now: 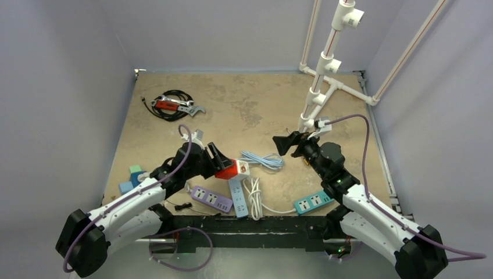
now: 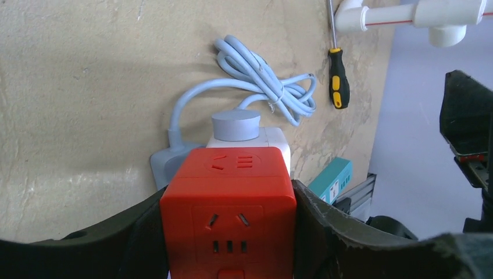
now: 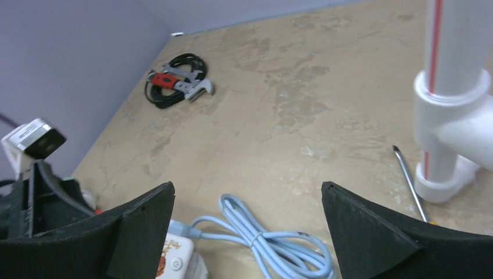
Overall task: Pull the plug off the socket
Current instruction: Remove the plug from the socket.
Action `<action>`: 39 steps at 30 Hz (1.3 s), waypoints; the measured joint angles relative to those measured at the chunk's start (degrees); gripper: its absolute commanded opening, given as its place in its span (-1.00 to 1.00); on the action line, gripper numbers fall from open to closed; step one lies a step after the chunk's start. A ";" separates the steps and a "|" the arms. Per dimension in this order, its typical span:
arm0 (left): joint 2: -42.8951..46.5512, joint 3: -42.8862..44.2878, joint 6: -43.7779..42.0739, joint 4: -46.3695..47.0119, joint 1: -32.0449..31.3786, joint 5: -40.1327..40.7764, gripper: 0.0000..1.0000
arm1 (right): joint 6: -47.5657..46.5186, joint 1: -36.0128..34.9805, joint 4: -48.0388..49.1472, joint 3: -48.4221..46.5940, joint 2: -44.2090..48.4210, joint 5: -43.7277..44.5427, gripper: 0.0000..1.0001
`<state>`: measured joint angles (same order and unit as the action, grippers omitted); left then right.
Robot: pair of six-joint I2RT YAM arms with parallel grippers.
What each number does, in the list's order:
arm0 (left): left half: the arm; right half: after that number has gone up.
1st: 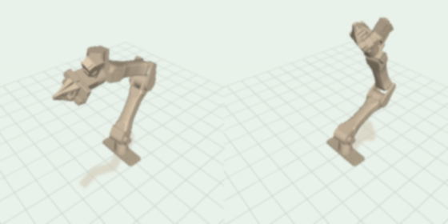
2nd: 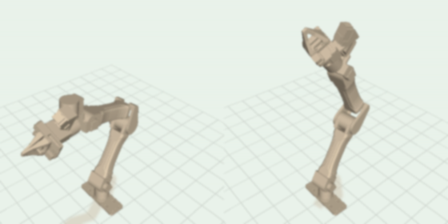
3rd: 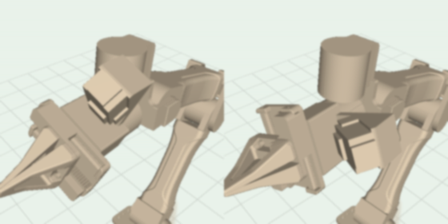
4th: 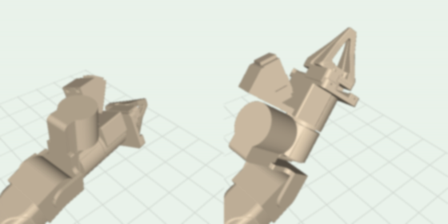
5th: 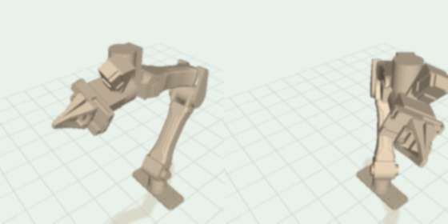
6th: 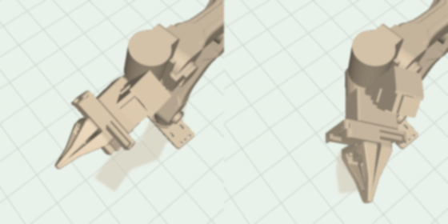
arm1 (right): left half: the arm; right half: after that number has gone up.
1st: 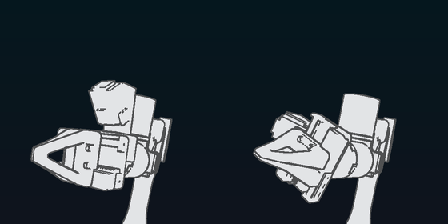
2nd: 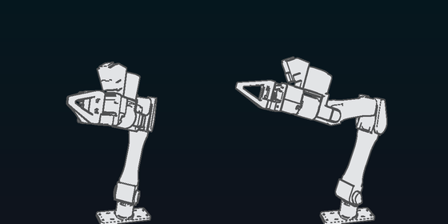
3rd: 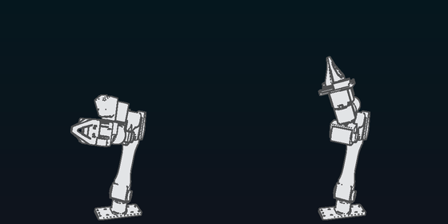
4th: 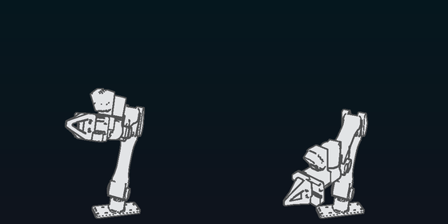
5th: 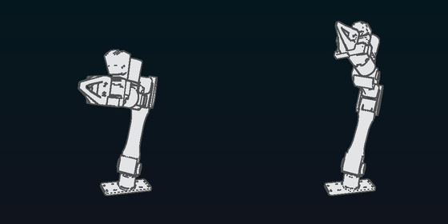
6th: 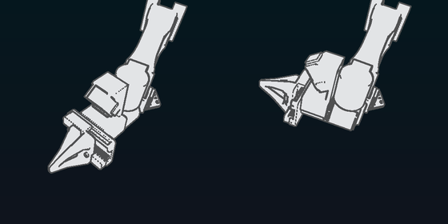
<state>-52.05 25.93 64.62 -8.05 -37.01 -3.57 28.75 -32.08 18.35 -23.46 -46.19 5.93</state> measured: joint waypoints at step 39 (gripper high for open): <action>-15.61 26.67 -59.34 -10.80 8.87 -39.91 -1.00 | -41.24 -44.00 39.50 6.67 -25.16 25.20 0.98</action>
<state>-67.66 52.60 5.28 -18.85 -28.14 -43.48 -12.49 -76.07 57.84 -16.80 -71.35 31.14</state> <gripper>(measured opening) 0.596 0.987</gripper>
